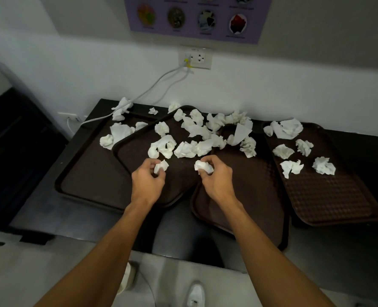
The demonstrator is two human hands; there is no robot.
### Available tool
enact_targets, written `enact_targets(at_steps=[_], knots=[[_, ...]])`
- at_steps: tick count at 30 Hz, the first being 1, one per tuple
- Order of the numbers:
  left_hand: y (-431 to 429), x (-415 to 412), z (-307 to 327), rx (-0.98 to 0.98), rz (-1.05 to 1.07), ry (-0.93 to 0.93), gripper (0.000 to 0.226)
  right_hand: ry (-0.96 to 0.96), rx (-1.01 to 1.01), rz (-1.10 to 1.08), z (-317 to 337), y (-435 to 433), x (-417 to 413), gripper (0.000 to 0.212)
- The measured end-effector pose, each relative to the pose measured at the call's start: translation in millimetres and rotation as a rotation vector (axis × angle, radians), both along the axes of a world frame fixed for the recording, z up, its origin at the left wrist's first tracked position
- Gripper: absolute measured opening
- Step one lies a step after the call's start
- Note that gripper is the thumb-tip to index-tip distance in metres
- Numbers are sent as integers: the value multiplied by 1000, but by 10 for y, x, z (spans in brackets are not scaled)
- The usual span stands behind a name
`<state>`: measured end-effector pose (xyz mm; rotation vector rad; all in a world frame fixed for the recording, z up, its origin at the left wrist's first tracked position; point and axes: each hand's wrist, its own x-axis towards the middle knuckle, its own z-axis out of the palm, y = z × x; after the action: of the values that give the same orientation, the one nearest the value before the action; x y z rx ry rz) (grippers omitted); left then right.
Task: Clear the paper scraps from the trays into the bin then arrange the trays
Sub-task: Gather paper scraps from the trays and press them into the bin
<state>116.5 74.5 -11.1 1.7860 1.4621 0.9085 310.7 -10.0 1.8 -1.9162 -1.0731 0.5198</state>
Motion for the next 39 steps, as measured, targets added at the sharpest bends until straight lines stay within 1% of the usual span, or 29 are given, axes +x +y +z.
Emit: enact_targets(at_steps=[5,10,14,21,26,33,36,39], knots=[[-159,-528,126,24,-34,-88,27,-32,40,56,53,1,-609,28],[-305,-1244,94,47,-48,-106,19,-51,45,99,20,-23,-1331,29],[-454,-1865,97,47,-8,-117,17,-20,50,148,-33,-73,-1946,28],[-684,-2863,27,13,61,-104,17,21,27,238,-75,-153,-2933,33],[-826,-3388,-84,3,146,-85,18,91,53,294,-144,-199,-3508,27],[-1085,-3892,-415,-83,256,-107,16,145,-82,429,-454,-252,-4089,27],[-1187,-4050,-656,-154,331,-100,17,139,-120,475,-737,-248,-4265,27],[-1256,-4181,-934,-219,400,-67,16,124,-201,502,-1045,-236,-4398,33]])
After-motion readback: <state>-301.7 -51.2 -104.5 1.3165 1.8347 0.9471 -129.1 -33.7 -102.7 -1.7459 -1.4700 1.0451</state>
